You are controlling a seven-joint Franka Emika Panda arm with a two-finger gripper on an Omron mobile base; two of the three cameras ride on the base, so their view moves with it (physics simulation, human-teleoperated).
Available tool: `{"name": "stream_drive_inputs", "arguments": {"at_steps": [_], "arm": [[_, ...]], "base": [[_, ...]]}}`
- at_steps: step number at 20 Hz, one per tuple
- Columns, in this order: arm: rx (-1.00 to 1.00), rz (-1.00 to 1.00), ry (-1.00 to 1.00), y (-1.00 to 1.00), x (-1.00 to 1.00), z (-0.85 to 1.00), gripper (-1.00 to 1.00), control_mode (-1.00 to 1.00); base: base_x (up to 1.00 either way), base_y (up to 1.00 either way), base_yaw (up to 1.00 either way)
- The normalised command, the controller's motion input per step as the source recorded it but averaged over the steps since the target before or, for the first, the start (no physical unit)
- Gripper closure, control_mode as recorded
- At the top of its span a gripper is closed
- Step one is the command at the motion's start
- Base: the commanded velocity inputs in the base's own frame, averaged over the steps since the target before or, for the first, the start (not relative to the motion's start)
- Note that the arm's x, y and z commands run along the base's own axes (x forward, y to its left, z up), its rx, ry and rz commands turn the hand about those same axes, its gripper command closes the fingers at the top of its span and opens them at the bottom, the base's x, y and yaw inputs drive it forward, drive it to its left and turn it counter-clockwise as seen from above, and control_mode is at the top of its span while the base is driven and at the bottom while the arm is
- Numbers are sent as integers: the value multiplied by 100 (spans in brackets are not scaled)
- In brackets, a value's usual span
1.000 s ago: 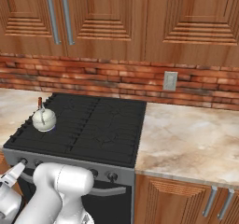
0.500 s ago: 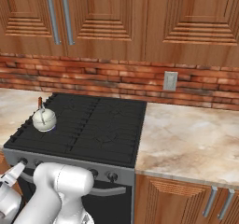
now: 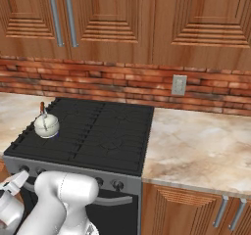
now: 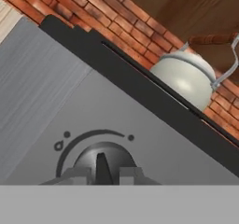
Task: The kettle is done boiling. Turn off the stove, then wait for 300 timesteps before moving the kettle to the dining table.
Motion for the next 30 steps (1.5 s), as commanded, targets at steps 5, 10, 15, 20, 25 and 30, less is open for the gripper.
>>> {"name": "stream_drive_inputs", "arguments": {"at_steps": [5, 10, 15, 20, 25, 30], "arm": [[12, -3, 0, -16, 0, 0, 100, -100], [15, -7, 0, -10, 0, 0, 100, -100], [17, -8, 0, -1, 0, 0, 100, -100], [21, -4, 0, 0, 0, 0, 100, -100], [24, 0, 4, -7, 3, 0, 100, -100], [26, 0, 6, -8, 1, 0, 100, -100]], "base": [[0, 0, 0], [0, 0, 0], [0, 0, 0], [0, 0, 0], [0, 0, 0], [0, 0, 0]]}}
